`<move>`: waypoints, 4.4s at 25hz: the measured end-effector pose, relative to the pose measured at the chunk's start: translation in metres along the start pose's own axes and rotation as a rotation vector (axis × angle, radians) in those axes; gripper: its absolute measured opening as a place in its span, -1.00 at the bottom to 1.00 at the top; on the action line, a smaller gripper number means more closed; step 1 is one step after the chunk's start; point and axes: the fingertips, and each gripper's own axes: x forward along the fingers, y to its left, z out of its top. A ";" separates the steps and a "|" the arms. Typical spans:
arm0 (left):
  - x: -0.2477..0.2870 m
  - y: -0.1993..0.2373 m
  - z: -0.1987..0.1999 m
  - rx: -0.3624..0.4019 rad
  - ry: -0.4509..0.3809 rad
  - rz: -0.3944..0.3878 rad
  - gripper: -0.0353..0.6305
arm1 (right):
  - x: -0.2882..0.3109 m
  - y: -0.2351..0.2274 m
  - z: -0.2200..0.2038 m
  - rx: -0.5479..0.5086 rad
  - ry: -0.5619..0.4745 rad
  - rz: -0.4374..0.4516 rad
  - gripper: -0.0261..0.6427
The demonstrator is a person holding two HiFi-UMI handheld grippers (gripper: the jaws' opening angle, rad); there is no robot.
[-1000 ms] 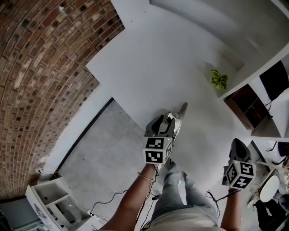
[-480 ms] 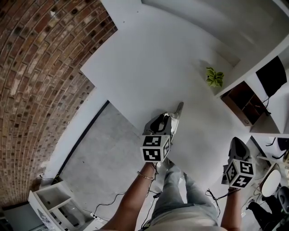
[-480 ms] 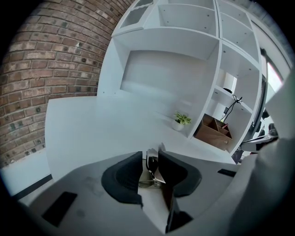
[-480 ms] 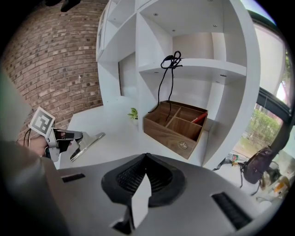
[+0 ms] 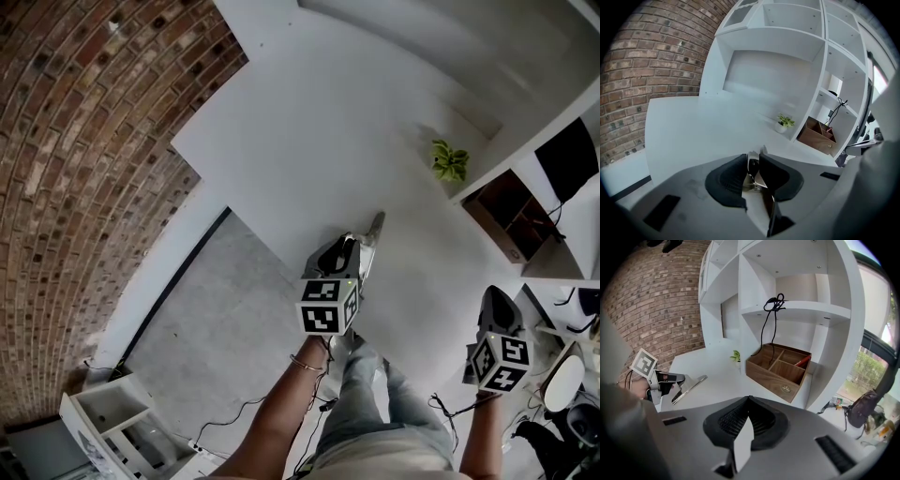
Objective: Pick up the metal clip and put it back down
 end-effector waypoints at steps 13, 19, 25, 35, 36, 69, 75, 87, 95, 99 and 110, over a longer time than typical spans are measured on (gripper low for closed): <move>-0.002 -0.005 0.004 -0.007 0.011 0.007 -0.69 | -0.005 -0.005 0.004 -0.011 -0.015 -0.002 -0.92; -0.003 -0.015 0.009 0.008 0.018 0.006 -0.74 | -0.010 -0.012 0.006 -0.003 -0.024 -0.007 -0.92; -0.002 -0.024 0.013 0.016 0.021 0.004 -0.78 | -0.016 -0.020 0.005 0.011 -0.027 -0.011 -0.92; -0.003 -0.038 0.016 -0.006 0.007 -0.002 -0.83 | -0.026 -0.034 0.004 0.029 -0.045 -0.015 -0.92; -0.003 -0.039 0.017 -0.009 0.006 -0.002 -0.83 | -0.027 -0.036 0.004 0.032 -0.050 -0.016 -0.92; -0.154 -0.167 0.112 0.095 -0.321 0.108 -0.85 | -0.136 -0.049 0.112 -0.005 -0.436 0.186 -0.92; -0.194 -0.189 0.158 0.147 -0.461 0.130 -0.85 | -0.169 -0.049 0.172 -0.067 -0.588 0.203 -0.92; -0.207 -0.199 0.177 0.189 -0.500 0.113 -0.85 | -0.181 -0.051 0.189 -0.054 -0.640 0.182 -0.92; -0.176 -0.228 0.176 0.219 -0.444 -0.004 -0.85 | -0.187 -0.092 0.174 0.016 -0.617 0.058 -0.92; -0.161 -0.246 0.176 0.235 -0.429 -0.068 -0.85 | -0.195 -0.112 0.168 0.039 -0.617 -0.008 -0.92; -0.140 -0.260 0.162 0.242 -0.366 -0.169 -0.85 | -0.197 -0.120 0.148 0.085 -0.583 -0.089 -0.92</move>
